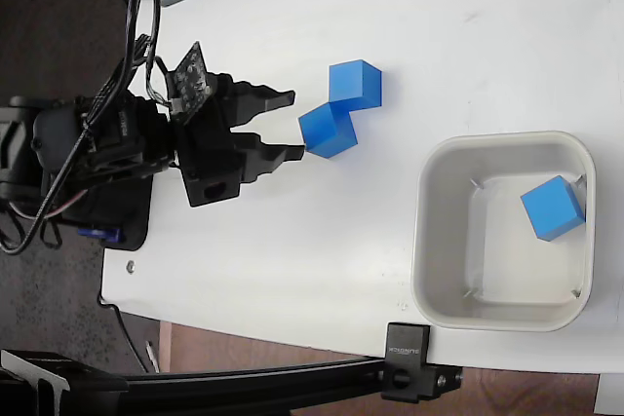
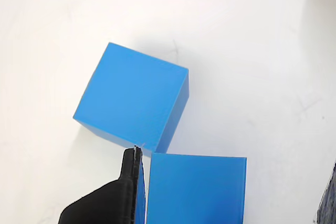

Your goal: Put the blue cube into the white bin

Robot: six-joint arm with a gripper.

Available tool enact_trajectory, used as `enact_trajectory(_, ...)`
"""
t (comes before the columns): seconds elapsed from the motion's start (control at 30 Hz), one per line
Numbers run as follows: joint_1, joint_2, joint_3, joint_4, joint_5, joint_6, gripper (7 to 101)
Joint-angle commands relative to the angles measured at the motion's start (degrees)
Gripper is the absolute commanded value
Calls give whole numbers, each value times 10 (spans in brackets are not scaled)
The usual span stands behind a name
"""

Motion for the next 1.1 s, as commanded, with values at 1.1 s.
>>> enact_trajectory(1.1, -38, -48, 57, -142, 30, 54, 935)
